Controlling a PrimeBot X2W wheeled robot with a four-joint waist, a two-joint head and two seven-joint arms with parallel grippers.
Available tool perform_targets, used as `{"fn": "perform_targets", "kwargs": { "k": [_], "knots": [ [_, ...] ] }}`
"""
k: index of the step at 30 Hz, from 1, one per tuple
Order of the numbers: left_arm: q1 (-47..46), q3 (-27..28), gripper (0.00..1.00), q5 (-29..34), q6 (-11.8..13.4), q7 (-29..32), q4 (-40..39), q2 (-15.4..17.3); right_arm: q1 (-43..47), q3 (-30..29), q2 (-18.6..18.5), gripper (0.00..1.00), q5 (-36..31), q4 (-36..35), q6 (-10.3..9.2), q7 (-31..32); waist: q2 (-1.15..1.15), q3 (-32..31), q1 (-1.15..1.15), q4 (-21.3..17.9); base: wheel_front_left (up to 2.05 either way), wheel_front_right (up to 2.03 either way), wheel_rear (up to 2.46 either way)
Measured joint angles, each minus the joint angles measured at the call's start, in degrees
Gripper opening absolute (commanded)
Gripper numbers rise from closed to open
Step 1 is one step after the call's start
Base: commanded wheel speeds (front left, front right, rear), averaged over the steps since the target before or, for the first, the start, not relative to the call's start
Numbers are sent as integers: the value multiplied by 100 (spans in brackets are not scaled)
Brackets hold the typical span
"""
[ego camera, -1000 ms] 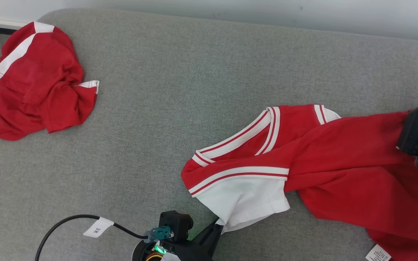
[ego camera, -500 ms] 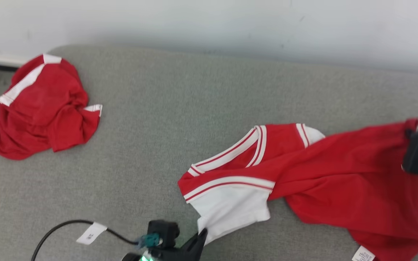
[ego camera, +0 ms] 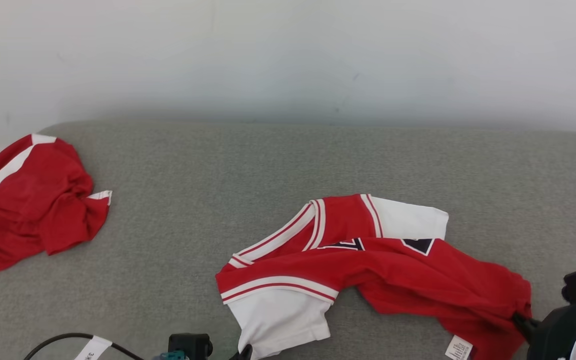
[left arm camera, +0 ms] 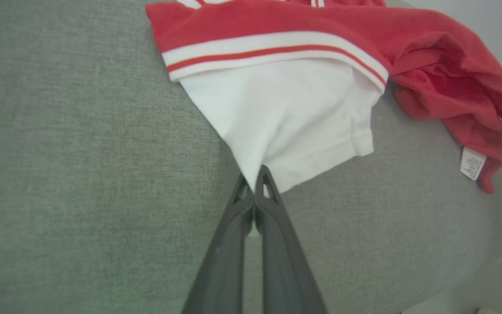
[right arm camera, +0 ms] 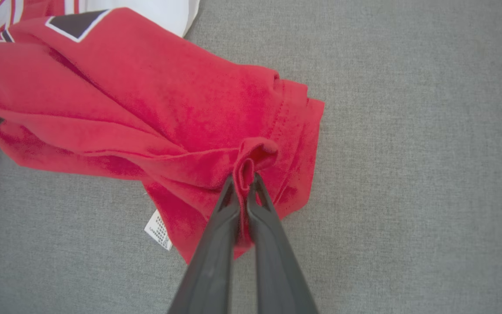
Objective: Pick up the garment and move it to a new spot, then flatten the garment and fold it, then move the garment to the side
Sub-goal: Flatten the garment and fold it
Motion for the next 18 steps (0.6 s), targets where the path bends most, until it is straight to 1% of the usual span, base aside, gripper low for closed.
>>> {"fn": "perform_targets", "kwargs": {
  "k": [1,2,3,4,5,6,12,18],
  "knots": [
    [20,-4,0,-13,12,13,-13,9,118,45,58,36,-14,-46,0,-68,0,-26,0,-50,0,0,0],
    [30,-1,0,-26,21,20,-25,14,183,92,98,100,-30,-62,0,-131,0,-46,0,-97,0,0,0],
    [37,0,0,-33,24,21,-31,14,230,102,151,100,-46,-44,0,-167,0,-64,0,-142,0,0,0],
    [44,-1,16,-46,15,26,-36,12,268,140,194,100,-49,-13,0,-189,0,-80,0,-181,0,0,0],
    [44,-3,48,-47,2,26,-37,5,322,192,223,100,-49,11,0,-194,0,-96,0,-213,0,0,0],
    [43,-4,100,-47,-7,26,-36,-2,363,225,255,100,-49,25,0,-220,0,-114,0,-238,0,0,0],
    [34,34,100,-101,-9,-7,56,-3,545,244,268,100,-48,-122,0,-315,0,-252,1,-274,0,0,0],
    [35,42,100,-149,-43,-42,215,-38,614,213,254,100,-70,-293,0,-236,0,-328,1,-279,0,0,0]
  ]
}}
